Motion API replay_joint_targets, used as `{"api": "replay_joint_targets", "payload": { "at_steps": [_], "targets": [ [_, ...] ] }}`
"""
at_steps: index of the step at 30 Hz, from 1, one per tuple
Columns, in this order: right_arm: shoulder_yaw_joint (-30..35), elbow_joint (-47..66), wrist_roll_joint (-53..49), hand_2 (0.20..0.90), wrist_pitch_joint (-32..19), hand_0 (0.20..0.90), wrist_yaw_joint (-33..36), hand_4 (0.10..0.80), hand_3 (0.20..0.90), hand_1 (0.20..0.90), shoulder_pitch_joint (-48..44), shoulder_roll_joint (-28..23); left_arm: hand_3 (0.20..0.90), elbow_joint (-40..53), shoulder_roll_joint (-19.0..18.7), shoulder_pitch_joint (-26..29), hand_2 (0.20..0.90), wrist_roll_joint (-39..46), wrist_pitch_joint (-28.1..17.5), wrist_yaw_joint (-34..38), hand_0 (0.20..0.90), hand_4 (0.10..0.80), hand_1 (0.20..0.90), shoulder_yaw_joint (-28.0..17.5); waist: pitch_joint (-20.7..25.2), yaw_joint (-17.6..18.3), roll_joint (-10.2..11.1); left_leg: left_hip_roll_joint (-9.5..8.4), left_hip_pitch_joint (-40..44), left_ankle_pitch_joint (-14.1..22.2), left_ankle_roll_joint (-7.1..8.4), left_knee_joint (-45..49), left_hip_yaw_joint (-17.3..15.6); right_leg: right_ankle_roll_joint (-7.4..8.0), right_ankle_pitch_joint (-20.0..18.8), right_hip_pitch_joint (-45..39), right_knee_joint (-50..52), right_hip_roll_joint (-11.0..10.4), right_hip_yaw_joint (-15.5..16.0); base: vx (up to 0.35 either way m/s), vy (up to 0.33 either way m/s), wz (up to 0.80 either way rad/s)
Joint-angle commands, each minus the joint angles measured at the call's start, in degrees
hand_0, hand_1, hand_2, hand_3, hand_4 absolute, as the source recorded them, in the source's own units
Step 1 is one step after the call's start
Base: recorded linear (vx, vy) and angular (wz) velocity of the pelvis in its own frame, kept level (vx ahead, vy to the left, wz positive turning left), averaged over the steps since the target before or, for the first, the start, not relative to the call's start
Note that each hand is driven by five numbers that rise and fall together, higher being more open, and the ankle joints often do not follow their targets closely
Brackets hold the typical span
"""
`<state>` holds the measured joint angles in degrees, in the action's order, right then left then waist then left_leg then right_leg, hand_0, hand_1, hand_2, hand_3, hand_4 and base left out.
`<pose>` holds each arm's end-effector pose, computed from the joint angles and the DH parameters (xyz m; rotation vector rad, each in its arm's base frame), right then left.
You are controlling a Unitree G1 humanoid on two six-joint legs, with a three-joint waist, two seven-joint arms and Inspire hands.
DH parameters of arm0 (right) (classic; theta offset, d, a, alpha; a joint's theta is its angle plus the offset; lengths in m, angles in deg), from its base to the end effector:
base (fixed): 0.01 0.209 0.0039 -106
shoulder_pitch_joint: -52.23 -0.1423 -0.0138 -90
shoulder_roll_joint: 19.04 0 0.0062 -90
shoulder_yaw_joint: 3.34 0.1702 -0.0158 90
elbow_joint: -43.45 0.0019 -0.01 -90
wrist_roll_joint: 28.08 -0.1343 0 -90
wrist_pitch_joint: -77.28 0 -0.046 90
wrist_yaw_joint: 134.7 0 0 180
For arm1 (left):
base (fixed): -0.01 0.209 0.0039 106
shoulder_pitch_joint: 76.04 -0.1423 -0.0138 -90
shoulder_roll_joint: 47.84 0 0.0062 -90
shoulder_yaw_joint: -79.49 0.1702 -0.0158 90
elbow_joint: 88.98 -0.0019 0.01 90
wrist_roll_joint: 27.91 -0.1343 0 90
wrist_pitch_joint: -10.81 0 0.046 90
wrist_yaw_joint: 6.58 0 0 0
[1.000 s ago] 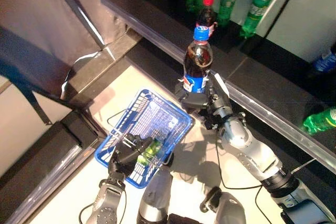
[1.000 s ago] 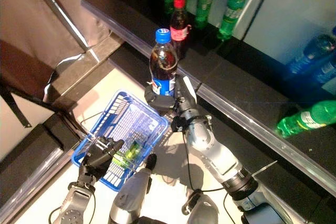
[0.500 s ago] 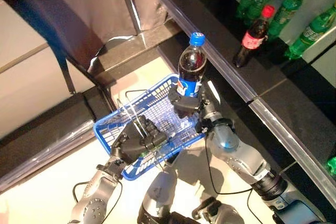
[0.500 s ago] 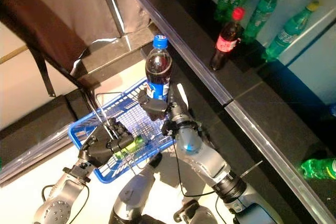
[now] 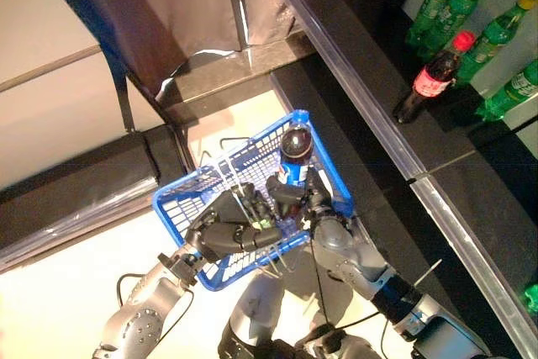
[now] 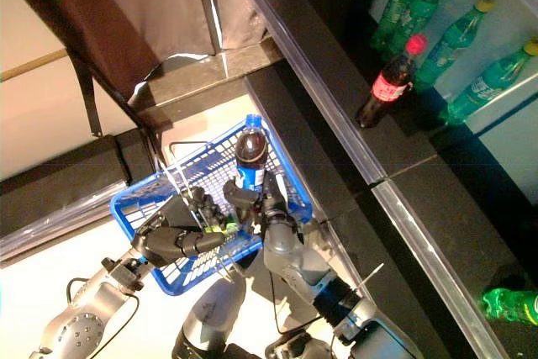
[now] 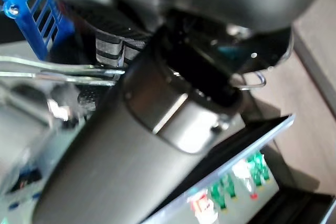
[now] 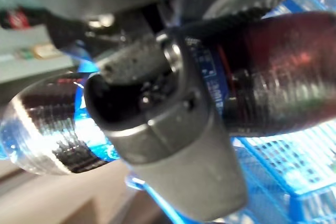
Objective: Pick up the drink and place into the basket.
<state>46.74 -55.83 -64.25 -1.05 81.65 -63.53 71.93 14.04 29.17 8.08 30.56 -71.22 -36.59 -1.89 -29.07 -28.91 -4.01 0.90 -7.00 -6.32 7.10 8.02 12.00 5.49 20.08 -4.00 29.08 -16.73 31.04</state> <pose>0.2322 -0.0588 0.0769 -0.0099 0.2401 0.1078 0.1780 0.1918 0.0793 -0.5606 0.0217 -0.7619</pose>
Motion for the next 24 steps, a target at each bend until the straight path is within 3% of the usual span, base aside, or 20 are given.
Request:
{"api": "replay_joint_targets", "payload": {
  "at_steps": [1,14,24],
  "targets": [
    [-2.0,2.3,3.9,0.300,-10.0,0.300,-0.8,0.100,0.200,0.300,-7.3,10.5,0.200,18.1,2.8,7.1,0.300,6.0,-6.8,-11.4,0.300,0.100,0.300,1.7,11.0,0.9,2.0,-3.15,-0.4,4.0,-1.98,4.9,2.9,-3.39,-10.5,-3.8,-11.5,5.6,-0.1,0.012,-0.004,0.05],
    [-3.4,-10.1,-1.7,0.300,-9.3,0.300,-3.2,0.100,0.200,0.300,-4.4,16.0,0.200,19.1,1.9,7.9,0.300,6.8,-4.4,-12.7,0.300,0.100,0.300,1.7,11.0,-0.6,2.3,-3.60,-1.1,3.9,-1.78,4.9,3.6,-3.02,-10.7,-4.4,-12.0,5.7,0.4,0.022,-0.002,0.03],
    [-3.0,-17.3,-6.0,0.300,-15.0,0.300,0.1,0.100,0.200,0.300,-1.3,20.2,0.200,19.7,2.3,8.7,0.300,6.7,-5.5,-12.7,0.300,0.100,0.300,3.4,9.3,-0.4,1.5,-3.76,-2.0,3.5,-1.78,4.5,3.4,-2.42,-11.4,-3.3,-12.2,5.8,-0.2,-0.011,0.001,0.00]
  ]
}}
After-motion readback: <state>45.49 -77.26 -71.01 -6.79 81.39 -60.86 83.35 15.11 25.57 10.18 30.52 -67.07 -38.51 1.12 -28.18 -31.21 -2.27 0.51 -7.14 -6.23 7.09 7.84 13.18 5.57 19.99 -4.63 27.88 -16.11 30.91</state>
